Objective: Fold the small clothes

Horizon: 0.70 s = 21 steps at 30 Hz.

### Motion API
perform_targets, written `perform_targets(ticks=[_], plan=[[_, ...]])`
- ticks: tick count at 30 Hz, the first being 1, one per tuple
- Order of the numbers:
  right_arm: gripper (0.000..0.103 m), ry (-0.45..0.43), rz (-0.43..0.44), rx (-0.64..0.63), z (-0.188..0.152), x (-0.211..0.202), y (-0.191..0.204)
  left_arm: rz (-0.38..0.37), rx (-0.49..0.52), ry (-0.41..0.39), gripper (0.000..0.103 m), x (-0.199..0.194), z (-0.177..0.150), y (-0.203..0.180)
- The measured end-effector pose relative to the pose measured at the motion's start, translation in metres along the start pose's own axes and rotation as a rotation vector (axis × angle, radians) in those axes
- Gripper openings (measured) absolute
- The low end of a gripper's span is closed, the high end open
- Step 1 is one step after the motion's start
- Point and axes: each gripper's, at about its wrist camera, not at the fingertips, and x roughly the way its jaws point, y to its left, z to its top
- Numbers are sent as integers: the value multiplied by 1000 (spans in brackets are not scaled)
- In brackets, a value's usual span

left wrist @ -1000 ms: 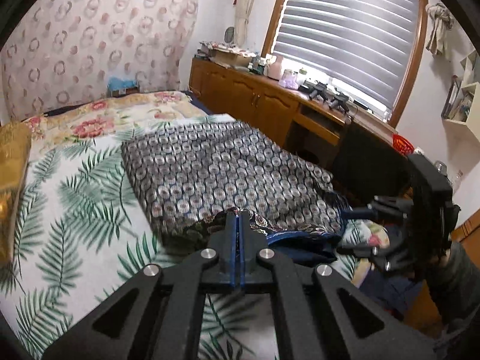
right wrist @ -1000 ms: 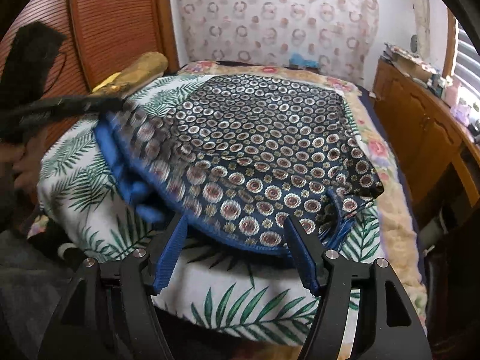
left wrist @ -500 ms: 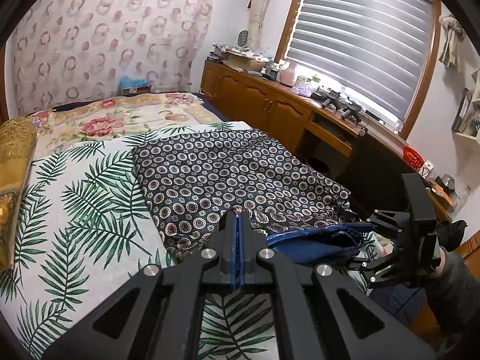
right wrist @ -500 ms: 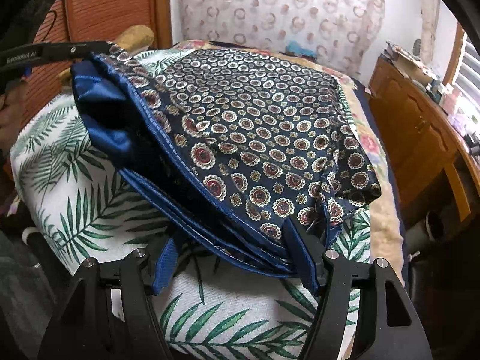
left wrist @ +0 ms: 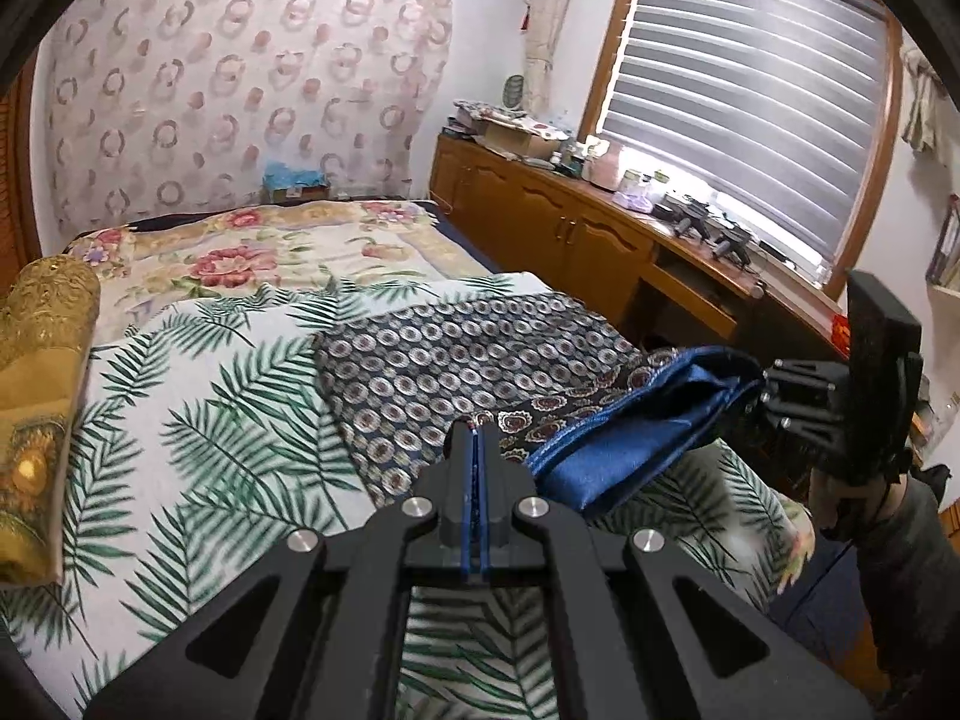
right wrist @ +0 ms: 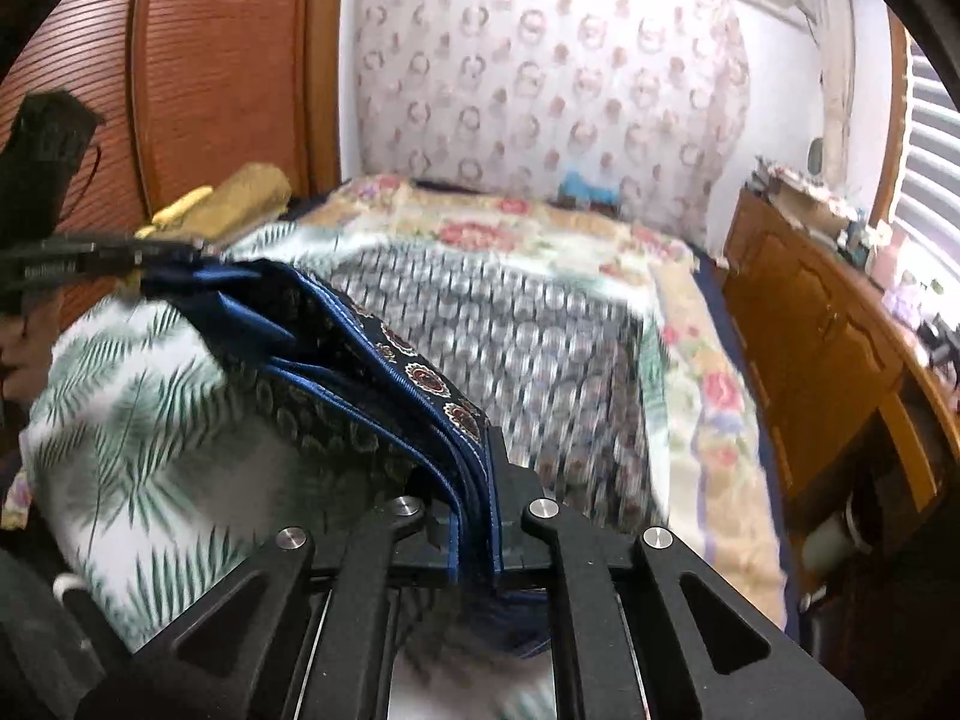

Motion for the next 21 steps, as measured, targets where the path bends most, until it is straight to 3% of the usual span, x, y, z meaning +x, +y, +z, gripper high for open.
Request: perform_targets(ticks=[12,21], plan=[[4,2,50,-21,58,62,-25,48,-42,59,0,52,37,45],[4,38,84,-12,76,110,-45,39,-47,97,0,91,53,74]])
